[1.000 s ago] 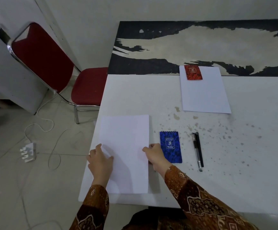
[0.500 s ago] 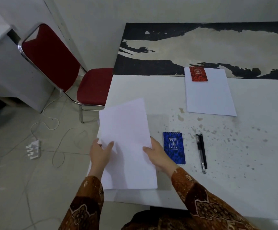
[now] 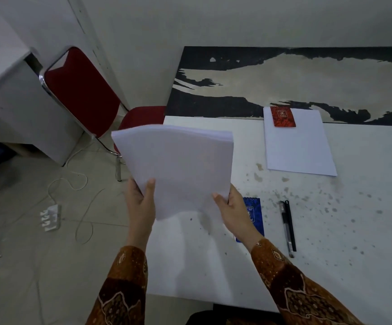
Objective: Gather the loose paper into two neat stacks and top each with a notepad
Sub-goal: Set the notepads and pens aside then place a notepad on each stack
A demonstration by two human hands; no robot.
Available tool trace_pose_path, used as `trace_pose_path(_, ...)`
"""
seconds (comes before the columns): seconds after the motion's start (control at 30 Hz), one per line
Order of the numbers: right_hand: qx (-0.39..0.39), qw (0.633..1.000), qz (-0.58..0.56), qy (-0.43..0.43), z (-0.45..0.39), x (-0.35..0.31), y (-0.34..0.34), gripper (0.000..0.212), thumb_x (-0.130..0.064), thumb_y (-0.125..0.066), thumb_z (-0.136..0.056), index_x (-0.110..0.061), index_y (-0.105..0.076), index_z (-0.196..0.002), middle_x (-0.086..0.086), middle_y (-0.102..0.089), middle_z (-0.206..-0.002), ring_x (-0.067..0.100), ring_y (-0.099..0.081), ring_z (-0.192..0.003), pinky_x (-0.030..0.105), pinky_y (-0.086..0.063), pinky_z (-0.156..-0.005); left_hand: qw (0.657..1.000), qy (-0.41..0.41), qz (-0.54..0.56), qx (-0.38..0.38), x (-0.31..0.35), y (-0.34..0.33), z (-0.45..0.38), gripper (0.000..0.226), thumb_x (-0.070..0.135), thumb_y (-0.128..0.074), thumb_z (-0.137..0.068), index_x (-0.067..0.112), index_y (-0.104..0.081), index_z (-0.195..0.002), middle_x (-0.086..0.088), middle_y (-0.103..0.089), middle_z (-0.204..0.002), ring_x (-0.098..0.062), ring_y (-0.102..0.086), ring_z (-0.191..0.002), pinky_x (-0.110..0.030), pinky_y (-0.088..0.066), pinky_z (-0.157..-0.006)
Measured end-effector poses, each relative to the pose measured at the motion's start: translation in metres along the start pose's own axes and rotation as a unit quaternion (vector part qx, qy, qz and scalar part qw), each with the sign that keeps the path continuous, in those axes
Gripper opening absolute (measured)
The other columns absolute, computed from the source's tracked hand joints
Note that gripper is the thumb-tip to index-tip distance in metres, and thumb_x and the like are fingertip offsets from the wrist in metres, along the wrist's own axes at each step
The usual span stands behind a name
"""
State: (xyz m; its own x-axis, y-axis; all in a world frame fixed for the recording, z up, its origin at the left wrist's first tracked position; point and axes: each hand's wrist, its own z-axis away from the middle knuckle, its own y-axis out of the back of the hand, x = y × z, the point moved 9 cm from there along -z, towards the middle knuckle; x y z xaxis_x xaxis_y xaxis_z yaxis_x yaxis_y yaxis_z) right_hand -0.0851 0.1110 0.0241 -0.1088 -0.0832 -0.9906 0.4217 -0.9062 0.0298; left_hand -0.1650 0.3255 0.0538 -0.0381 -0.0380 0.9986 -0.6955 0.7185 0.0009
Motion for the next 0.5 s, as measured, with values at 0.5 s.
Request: trace_pose_path(0.5,0.099,0.987,0.105,0.075,0.002,-0.018,0.054,0.028,-0.018,-0.043,-0.1,-0.018,-0.048,-0.128,-0.019,-0.056,-0.112,-0.021,-0.052,-0.1,-0.001,-0.038,-0.085,0.993,0.026,-0.117,-0.017,-0.015,-0.04,0.01,0.045,0.029,-0.054,-0.095,0.006,-0.049,-0.133,-0.009,-0.06,-0.126,-0.023,-0.058,-0.117,-0.043,-0.048,-0.101)
